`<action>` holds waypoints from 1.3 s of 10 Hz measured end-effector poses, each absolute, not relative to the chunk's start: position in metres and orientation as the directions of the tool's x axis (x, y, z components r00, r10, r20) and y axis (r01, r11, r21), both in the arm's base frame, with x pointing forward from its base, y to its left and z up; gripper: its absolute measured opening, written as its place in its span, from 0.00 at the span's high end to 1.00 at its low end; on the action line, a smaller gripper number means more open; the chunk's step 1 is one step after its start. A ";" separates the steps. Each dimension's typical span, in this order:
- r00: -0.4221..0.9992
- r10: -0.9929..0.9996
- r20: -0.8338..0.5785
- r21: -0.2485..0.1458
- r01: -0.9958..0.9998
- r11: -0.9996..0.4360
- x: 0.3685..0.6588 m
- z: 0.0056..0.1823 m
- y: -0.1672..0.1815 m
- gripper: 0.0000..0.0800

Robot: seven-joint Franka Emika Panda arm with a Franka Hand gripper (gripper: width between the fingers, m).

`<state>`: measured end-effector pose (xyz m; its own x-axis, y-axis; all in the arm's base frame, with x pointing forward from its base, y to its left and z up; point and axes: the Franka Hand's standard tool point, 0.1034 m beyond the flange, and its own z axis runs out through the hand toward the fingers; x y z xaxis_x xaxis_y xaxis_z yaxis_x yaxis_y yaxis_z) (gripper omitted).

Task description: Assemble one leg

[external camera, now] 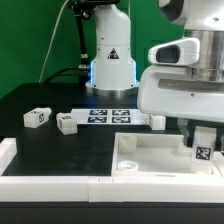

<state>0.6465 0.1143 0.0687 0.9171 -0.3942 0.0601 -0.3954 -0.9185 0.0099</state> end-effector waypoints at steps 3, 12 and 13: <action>0.777 -0.626 0.065 0.017 -0.628 -0.778 0.645 0.069 0.104 0.63; 0.578 -0.810 0.096 0.056 -0.816 -0.575 0.640 0.070 0.085 0.20; 0.578 -0.810 0.096 0.056 -0.816 -0.575 0.640 0.070 0.085 0.19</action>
Offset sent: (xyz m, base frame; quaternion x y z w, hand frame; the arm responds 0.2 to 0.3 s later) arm -0.0008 -0.0070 -0.0005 -0.0343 0.0171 0.3002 0.9531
